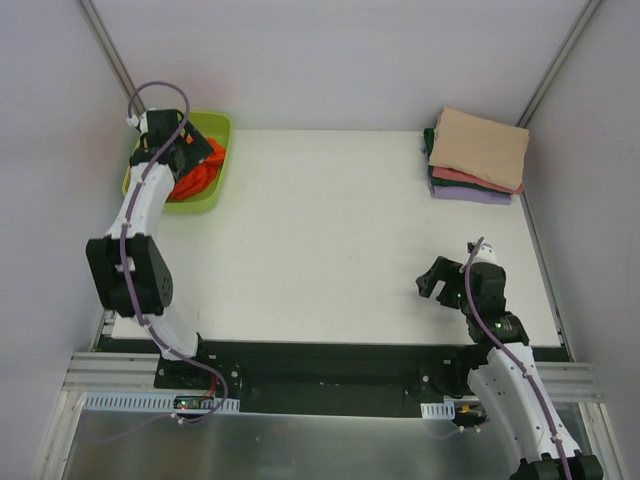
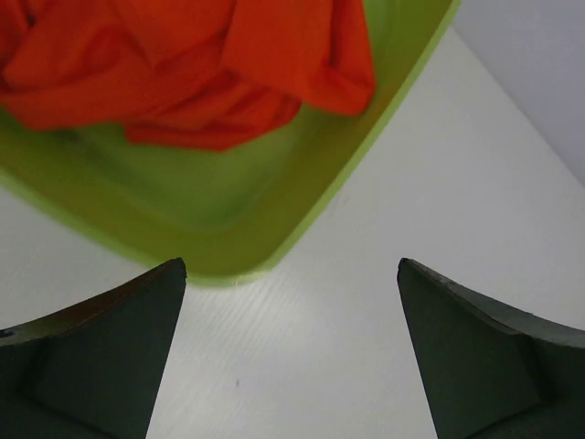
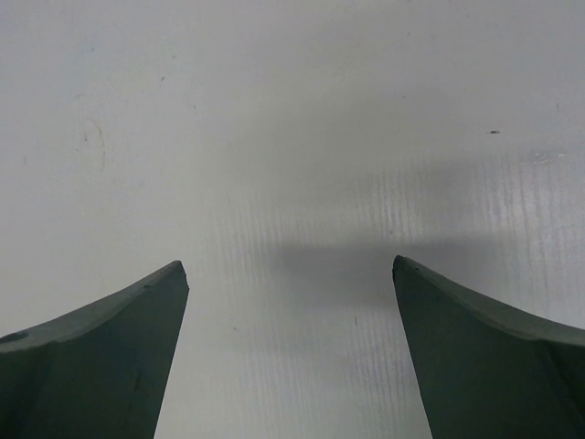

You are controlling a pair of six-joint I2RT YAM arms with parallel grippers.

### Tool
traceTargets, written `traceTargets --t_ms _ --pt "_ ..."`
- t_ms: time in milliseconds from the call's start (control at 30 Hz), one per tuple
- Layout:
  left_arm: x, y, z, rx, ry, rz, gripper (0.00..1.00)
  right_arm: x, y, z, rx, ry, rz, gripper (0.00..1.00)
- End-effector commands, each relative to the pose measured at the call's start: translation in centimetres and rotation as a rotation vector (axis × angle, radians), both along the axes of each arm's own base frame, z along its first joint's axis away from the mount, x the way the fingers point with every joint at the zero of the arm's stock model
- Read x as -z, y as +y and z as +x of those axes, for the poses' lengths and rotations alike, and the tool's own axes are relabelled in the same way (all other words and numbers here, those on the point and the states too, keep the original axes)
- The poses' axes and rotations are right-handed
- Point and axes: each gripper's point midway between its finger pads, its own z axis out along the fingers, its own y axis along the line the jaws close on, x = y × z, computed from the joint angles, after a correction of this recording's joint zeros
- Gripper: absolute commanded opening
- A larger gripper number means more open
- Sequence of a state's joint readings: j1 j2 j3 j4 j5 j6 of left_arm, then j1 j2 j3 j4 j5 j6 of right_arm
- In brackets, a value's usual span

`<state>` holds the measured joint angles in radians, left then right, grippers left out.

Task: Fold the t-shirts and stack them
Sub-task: Grab crumpled tshirt from bin with the left arm

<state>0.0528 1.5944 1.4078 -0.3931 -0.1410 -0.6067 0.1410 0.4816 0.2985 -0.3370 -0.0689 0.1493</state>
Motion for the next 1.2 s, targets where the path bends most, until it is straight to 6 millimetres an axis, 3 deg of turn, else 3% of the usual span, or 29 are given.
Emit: traceTargets --t_ms 0,67,100,133,233,400,533,567,600,700,733,767,867,967,1067,1167 --pt "0.5 2.6 6.6 0.046 0.013 -0.013 0.99 -2.5 1.5 1.4 -0.058 -0.077 0.055 0.96" --pt "2.1 4.2 9.8 0.022 0.024 -0.028 0.99 -2.1 1.1 1.5 -0.036 -0.068 0.04 0.96" --pt "4.0 4.6 11.0 0.016 0.055 -0.057 0.99 -2.1 0.9 1.5 -0.024 -0.066 0.04 0.96" --pt "3.9 4.9 12.6 0.017 0.039 -0.068 0.99 -2.0 1.0 1.5 -0.026 -0.062 0.045 0.96" --pt "6.5 6.6 14.6 -0.06 0.063 -0.05 0.99 -1.8 1.5 1.1 -0.052 -0.054 0.064 0.96" --pt "10.8 7.7 15.6 -0.133 0.117 -0.049 0.99 -1.6 0.6 0.9 -0.015 -0.057 0.031 0.96" --pt "12.1 7.8 15.5 -0.14 0.138 -0.054 0.98 -1.9 0.5 1.2 -0.007 -0.081 0.026 0.96" --pt "12.4 8.0 15.4 -0.147 0.144 -0.045 0.94 -2.0 0.4 1.2 -0.005 -0.083 0.024 0.96" --pt "12.4 8.1 15.4 -0.151 0.146 -0.043 0.84 -2.1 0.4 1.2 -0.002 -0.083 0.023 0.96" --pt "12.3 7.9 15.4 -0.133 0.145 -0.052 0.41 -2.0 0.3 1.1 -0.002 -0.071 0.019 0.96" --pt "12.1 7.6 15.4 -0.12 0.142 -0.055 0.19 -2.0 0.3 1.0 -0.003 -0.071 0.02 0.96" --pt "11.6 7.4 15.4 -0.104 0.136 -0.06 0.0 -1.9 0.3 1.0 -0.002 -0.071 0.019 0.96" --pt "9.5 6.3 14.7 -0.065 0.116 -0.096 0.0 -2.1 0.5 1.1 -0.008 -0.081 0.027 0.96" --pt "4.5 5.0 13.3 -0.046 0.044 -0.132 0.0 -2.7 0.8 1.3 -0.016 -0.103 0.05 0.96" --pt "-3.2 3.1 11.6 0.019 -0.084 -0.134 0.0 -3.6 2.0 1.2 -0.063 -0.122 0.096 0.96" --pt "-11.6 0.0 8.6 0.13 -0.23 -0.066 0.0 -4.1 3.0 1.0 -0.109 -0.14 0.142 0.96"
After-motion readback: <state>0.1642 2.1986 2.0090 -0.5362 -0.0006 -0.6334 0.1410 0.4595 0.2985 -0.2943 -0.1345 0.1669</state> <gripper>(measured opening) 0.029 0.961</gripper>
